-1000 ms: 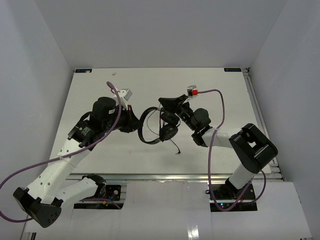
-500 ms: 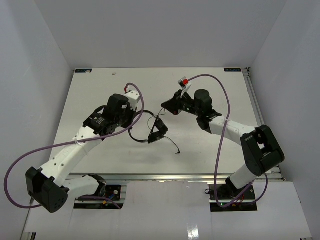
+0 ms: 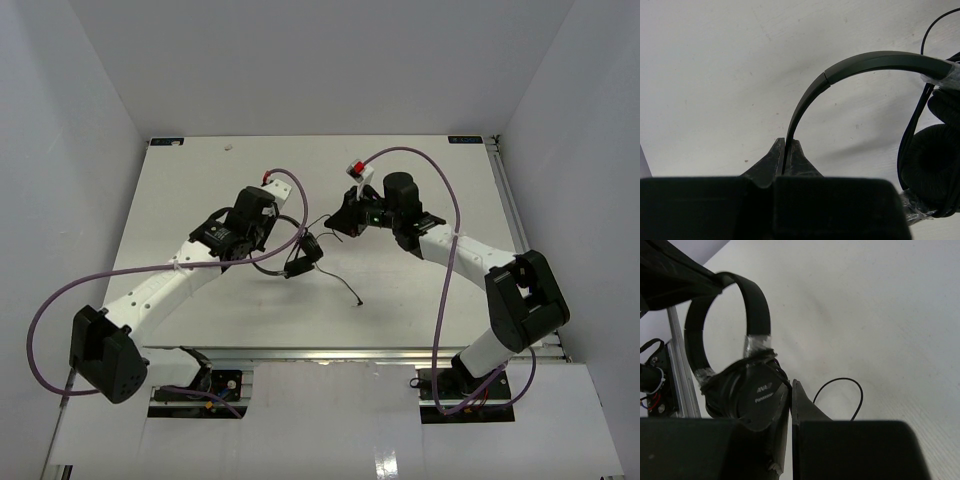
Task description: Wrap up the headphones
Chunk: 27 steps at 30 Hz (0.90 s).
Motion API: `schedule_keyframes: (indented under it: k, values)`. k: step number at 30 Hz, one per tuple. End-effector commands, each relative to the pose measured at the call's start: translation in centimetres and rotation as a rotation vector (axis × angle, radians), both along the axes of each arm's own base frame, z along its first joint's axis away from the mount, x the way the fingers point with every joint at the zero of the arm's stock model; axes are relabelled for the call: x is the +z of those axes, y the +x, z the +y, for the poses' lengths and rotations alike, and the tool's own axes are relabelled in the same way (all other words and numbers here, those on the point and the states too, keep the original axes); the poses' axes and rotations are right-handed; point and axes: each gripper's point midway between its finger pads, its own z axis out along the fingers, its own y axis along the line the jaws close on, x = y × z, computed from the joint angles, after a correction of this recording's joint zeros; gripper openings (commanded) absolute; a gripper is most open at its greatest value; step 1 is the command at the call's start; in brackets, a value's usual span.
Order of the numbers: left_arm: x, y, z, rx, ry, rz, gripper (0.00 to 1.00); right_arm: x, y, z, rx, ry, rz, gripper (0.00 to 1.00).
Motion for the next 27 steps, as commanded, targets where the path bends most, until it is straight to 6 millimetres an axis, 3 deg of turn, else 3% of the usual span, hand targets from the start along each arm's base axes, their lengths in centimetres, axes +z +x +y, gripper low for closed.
schedule_keyframes:
  k: [1, 7, 14, 20, 27]
  values:
    - [0.9, 1.5, -0.7, -0.012, 0.004, -0.082, 0.0, 4.1, -0.3, 0.7, 0.074, 0.045, -0.068, 0.08]
    - [0.4, 3.0, 0.6, 0.088, 0.084, -0.105, 0.0, 5.0, -2.3, 1.6, 0.15, 0.102, -0.051, 0.08]
    - [2.2, 3.8, 2.3, 0.257, 0.087, -0.181, 0.0, 5.7, -6.1, 2.8, 0.274, 0.191, -0.048, 0.08]
    - [3.6, 3.7, 1.8, 0.325, -0.019, -0.188, 0.0, 4.7, -8.0, 4.2, 0.372, 0.236, 0.005, 0.08]
    - [3.9, 3.5, 1.4, 0.381, -0.096, -0.18, 0.0, 5.8, -9.6, 4.7, 0.453, 0.333, -0.018, 0.08]
